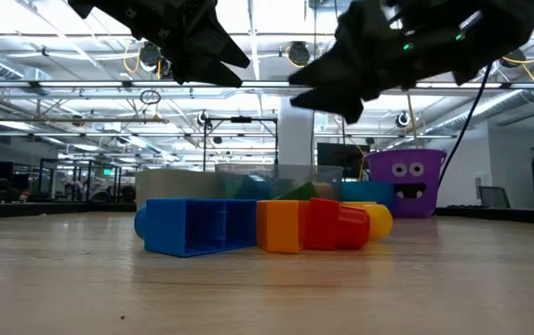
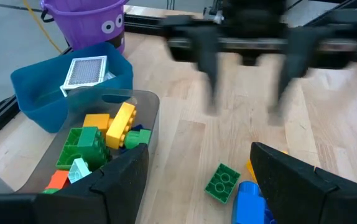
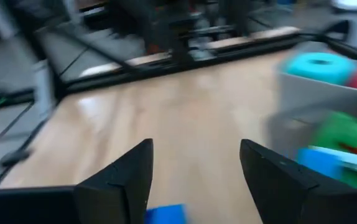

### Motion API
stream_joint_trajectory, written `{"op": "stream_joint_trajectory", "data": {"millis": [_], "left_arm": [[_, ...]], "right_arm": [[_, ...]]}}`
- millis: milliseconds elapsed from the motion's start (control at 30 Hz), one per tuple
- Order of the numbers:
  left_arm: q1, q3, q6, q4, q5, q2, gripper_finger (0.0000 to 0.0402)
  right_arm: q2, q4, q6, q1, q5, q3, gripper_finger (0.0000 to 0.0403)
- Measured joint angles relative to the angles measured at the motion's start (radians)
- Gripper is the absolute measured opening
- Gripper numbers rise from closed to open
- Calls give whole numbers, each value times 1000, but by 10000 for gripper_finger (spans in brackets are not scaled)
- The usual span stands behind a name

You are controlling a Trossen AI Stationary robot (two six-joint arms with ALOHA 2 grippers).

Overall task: Pick & Place Toys
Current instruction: Put the yellow block into the black bin

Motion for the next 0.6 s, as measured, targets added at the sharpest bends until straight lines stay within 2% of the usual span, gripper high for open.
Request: {"op": "stream_joint_trajectory", "data": {"millis": [167,300,467,600], "left_arm": [[0,0,0,0,0,0,285],[0,0,0,0,0,0,285],[0,0,0,1,0,0,285],[0,0,0,0,0,0,285]], "right_arm": [[23,-25,-56,140,-2,3,216],[62,-184,-22,209,-29,70,203],[111,-526,23,229,-20,201,154],[158,-596,19,228,-49,238,95]]}}
